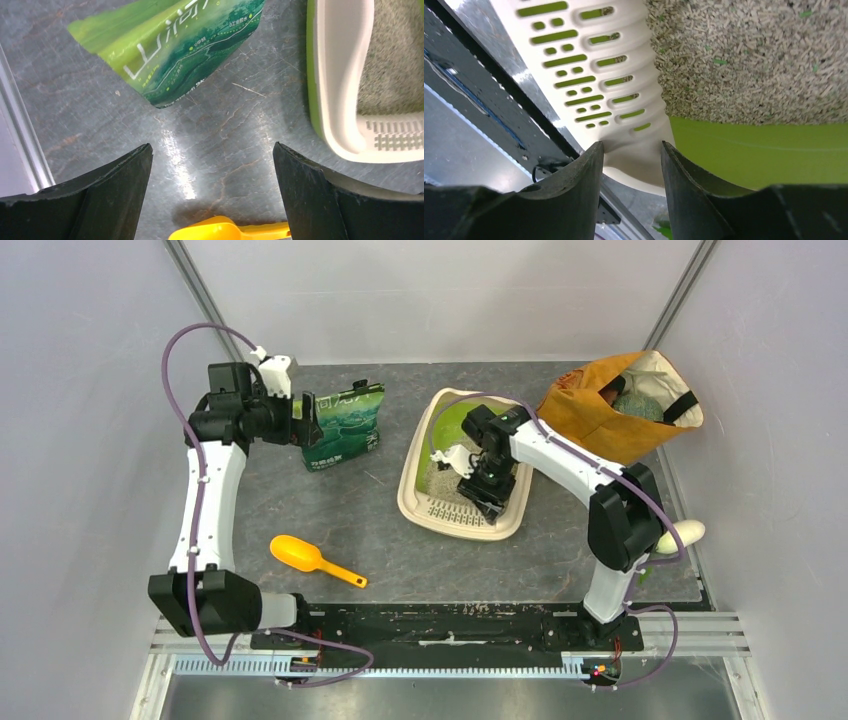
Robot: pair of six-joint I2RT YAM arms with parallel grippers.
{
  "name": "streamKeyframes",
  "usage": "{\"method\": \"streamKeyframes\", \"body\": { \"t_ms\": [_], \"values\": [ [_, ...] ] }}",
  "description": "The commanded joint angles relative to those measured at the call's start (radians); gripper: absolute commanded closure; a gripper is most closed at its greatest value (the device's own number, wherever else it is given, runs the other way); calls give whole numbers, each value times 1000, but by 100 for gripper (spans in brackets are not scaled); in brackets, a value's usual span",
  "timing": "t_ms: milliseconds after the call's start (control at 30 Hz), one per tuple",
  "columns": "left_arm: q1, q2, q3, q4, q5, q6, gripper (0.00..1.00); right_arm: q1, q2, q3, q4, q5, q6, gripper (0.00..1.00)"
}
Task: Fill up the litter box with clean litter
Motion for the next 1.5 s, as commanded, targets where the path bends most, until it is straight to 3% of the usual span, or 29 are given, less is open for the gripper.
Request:
{"method": "streamKeyframes", "body": {
  "t_ms": [0, 200, 300, 467, 533, 700, 867, 967, 1067, 1167, 1367, 1467],
  "values": [
    [3, 54, 98, -79, 87, 229, 4, -81, -20, -15, -99, 60, -103, 47],
    [2, 129, 198, -87, 138, 426, 4, -149, -29, -30, -134, 67, -159, 46],
    [1, 196, 267, -87, 174, 508, 5, -149, -37, 13, -162, -7, -148, 43],
    [2, 326, 362, -87, 252, 718, 11, -148, -46, 164, -199, -195, -117, 29],
    [5, 360, 395, -89, 278, 783, 12, -148, -72, 191, -165, -248, -90, 22],
    [16, 382, 421, -225, 347, 1006, 8, -142, -118, 223, -54, -301, -19, 14],
    [12, 517, 551, -231, 330, 1038, 8, -140, -80, 300, -36, -326, 14, 11],
    [1, 600, 617, -293, 334, 1109, 9, -141, -101, 286, 37, -325, 43, 9],
    [-7, 618, 572, -353, 337, 1240, 13, -140, -168, 217, 191, -325, 65, 5],
    [4, 617, 521, -353, 326, 1271, 28, -139, -232, 147, 344, -321, 70, 3],
    [47, 573, 501, -525, 349, 1444, 89, -135, -205, 211, 375, -454, 30, 3],
    [81, 513, 476, -591, 391, 1507, 98, -117, -168, 265, 360, -518, -33, 3]
  ]
}}
